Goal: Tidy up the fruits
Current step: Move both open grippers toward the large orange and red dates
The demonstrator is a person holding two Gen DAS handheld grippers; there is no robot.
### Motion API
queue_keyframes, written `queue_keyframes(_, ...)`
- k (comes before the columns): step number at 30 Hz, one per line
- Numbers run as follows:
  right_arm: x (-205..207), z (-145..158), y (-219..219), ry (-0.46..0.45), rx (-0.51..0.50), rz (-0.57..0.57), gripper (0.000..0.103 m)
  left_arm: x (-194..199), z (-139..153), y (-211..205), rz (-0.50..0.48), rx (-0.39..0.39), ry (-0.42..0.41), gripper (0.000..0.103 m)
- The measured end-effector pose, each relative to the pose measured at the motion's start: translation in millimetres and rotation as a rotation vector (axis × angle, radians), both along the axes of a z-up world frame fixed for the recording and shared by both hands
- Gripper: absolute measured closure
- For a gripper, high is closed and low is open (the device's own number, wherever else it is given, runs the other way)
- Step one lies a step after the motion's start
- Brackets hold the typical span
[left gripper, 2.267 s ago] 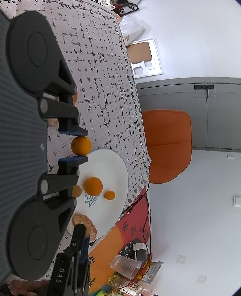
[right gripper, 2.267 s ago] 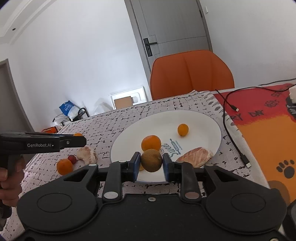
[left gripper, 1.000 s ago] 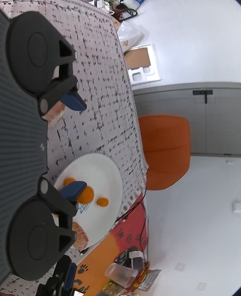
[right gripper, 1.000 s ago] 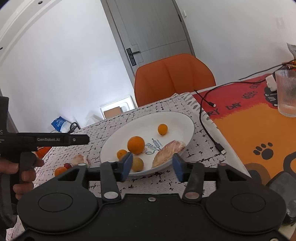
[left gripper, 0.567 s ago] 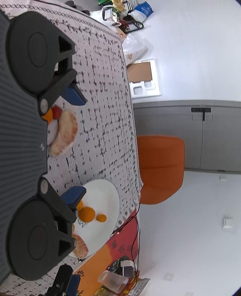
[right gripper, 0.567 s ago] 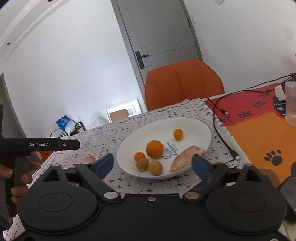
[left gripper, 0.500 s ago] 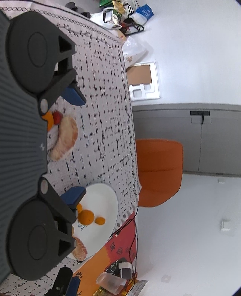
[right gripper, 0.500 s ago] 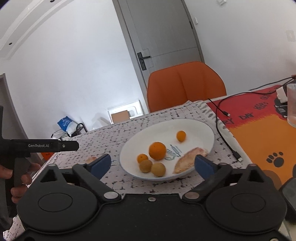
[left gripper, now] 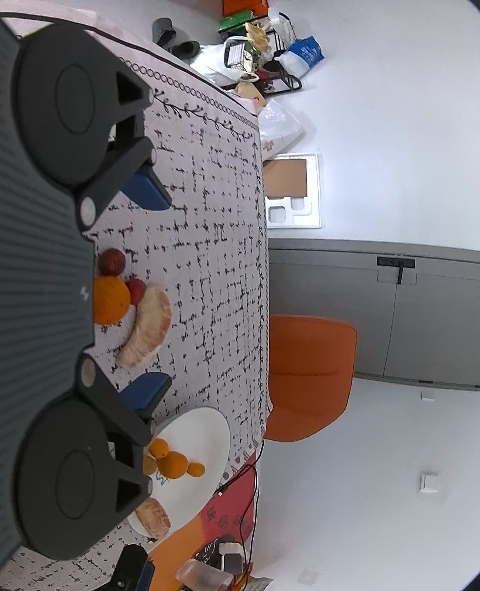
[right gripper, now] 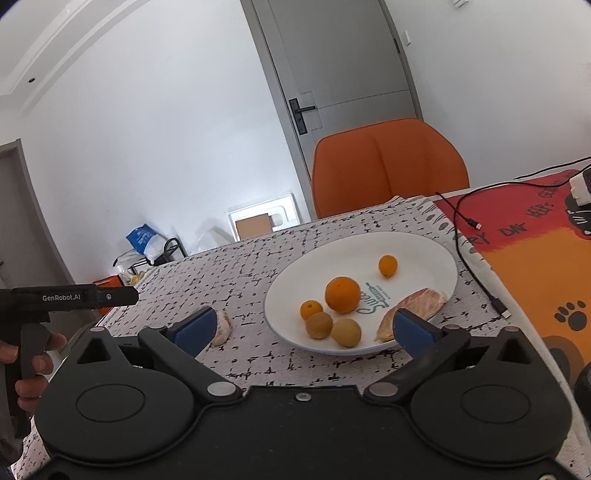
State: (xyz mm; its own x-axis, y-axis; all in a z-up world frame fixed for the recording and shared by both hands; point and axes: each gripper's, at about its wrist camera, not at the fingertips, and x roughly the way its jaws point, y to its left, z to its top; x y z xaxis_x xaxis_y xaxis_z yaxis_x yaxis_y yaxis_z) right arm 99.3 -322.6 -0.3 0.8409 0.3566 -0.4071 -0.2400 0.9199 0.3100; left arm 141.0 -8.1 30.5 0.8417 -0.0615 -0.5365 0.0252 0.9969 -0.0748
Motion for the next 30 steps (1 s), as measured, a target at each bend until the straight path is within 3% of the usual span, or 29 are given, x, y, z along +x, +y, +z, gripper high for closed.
queue_keyframes(22,18.9,-6.6,26.9,0.037,-0.032,0.128,0.001,-3.7,-26.8,4.2,0.058,-0.045,0.015,0.013)
queue_keyframes(30,26.7,-9.1,51.0,0.046,-0.039,0.173,0.006,-0.5,-35.4,24.6,0.083,-0.078,0.047,0.034)
